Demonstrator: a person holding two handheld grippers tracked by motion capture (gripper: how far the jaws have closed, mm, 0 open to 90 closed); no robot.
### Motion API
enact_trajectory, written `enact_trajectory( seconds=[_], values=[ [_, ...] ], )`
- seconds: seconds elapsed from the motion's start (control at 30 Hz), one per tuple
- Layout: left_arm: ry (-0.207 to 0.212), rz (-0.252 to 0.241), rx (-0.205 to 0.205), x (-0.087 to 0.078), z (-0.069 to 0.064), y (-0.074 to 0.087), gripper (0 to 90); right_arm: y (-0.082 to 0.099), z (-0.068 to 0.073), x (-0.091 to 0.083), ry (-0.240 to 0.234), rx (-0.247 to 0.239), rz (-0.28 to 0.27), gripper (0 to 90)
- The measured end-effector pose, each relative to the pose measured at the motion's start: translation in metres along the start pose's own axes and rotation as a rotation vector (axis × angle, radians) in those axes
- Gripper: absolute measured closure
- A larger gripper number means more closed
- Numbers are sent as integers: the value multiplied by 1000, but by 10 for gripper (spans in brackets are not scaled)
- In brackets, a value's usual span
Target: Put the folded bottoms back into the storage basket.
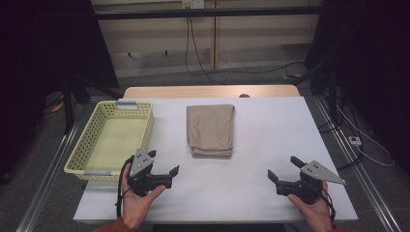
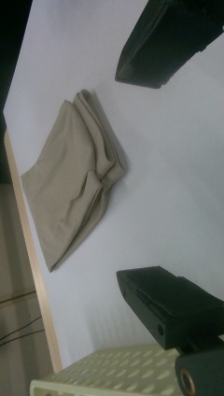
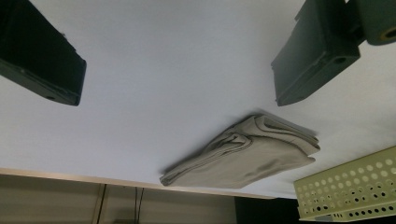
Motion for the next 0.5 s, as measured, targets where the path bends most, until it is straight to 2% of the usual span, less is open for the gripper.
enact_trajectory(
  seconds=[0.17, 0.5],
  values=[
    [2, 14, 5, 8, 0, -5, 46, 0, 1, 1, -4, 0, -1, 24],
    [37, 27, 11, 27, -2, -15, 49, 0, 0, 1, -6, 6, 1, 25]
  ],
)
Point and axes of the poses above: each handheld gripper's, and its own axes: x roughly forward along the jaws, y roughly out of its underside, z roughly to its left, the point moved 4 cm from there along x, roughly forward along the jaws, and after that the axes turned 2 degrees about -z, right-handed, at the moved point
